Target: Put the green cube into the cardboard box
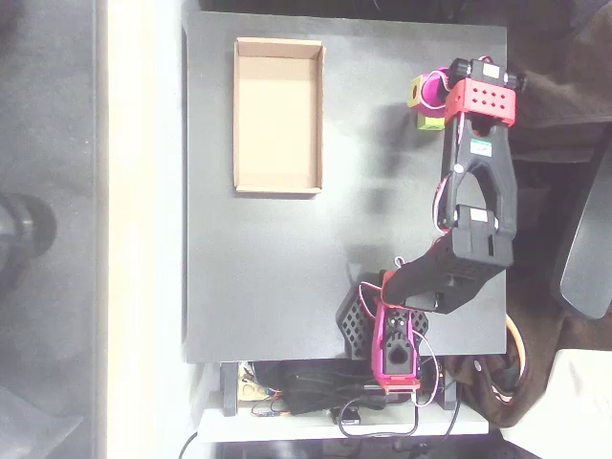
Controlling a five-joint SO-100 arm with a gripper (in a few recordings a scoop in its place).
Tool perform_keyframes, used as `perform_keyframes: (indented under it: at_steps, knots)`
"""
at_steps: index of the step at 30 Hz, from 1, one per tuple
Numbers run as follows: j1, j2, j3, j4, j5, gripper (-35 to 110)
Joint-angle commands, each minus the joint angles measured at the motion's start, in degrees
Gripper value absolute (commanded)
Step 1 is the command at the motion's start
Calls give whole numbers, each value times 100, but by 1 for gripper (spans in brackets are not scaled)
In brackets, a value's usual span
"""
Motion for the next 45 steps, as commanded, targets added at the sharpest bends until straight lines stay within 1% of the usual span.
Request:
perform_keyframes:
  at_steps: [1, 21, 24, 30, 34, 37, 45]
  knots:
    - [-88, 132, 264, 44, 9, 44]
    - [-141, 132, 334, 26, 0, 43]
    - [-141, 141, 334, 35, 9, 39]
    - [-70, 158, 255, 35, 53, 20]
    - [-62, 158, 237, 35, 18, 11]
    - [-53, 193, 237, 35, 18, 9]
    - [-70, 721, 246, 35, 9, 8]
